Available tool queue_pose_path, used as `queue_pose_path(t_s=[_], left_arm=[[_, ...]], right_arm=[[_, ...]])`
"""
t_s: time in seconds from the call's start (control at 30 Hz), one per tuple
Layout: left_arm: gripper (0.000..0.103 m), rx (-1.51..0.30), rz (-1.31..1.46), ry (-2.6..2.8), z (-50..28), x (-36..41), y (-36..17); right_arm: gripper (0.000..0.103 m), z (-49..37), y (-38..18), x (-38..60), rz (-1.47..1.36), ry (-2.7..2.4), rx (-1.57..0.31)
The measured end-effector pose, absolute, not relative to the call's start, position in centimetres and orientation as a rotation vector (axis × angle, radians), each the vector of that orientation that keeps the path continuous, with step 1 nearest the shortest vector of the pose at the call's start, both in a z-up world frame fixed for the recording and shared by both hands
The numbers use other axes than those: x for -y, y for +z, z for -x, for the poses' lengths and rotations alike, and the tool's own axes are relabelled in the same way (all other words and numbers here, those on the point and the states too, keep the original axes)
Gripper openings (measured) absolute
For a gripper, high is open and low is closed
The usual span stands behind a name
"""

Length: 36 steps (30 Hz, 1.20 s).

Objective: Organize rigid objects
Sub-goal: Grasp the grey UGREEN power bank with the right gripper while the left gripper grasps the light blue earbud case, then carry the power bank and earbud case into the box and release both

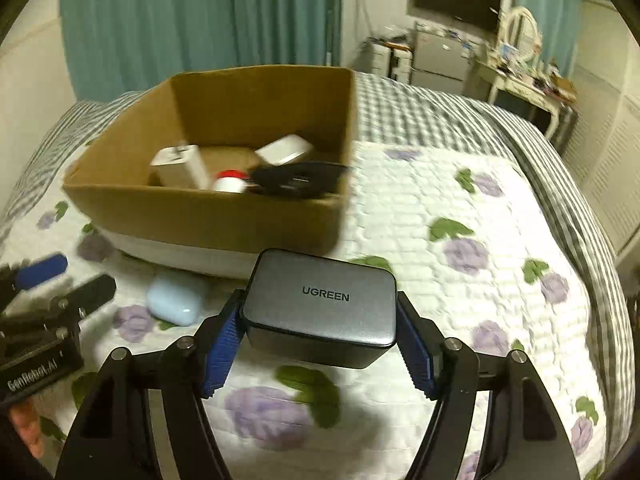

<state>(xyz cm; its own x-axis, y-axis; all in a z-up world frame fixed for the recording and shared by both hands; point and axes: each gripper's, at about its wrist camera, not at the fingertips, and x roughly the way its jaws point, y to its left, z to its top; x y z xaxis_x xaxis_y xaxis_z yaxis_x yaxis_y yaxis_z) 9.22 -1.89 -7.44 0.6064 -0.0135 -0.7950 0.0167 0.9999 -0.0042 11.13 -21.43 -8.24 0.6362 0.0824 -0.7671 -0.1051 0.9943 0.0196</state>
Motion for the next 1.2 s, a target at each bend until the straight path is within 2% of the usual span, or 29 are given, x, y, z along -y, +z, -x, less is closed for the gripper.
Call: queue_pose_path(t_s=[0.4, 0.6, 0.77, 0.83, 1.2], left_arm=[[0.077, -1.062, -0.064, 0.014, -13.2, 6.8, -12.4], [0.077, -1.034, -0.124, 0.072, -14.2, 7.5, -13.5], [0.069, -1.026, -0.155, 0.056, -13.9, 7.7, -13.3], [0.051, -1.027, -0.160, 0.034, -13.5, 7.9, -13.2], [0.051, -0.972, -0.169, 0.008, -10.3, 7.2, -9.4]], right_arm=[[0.070, -12.0, -8.9, 24.9, -0.105, 0.099, -0.886], [0.070, -12.5, -9.5, 25.3, -0.136, 0.109, -0.897], [0.070, -12.6, -9.6, 25.5, -0.155, 0.112, -0.901], [0.070, -12.5, -9.5, 25.5, -0.156, 0.114, -0.898], [0.070, -9.9, -7.0, 24.6, -0.101, 0.141, -0.858]])
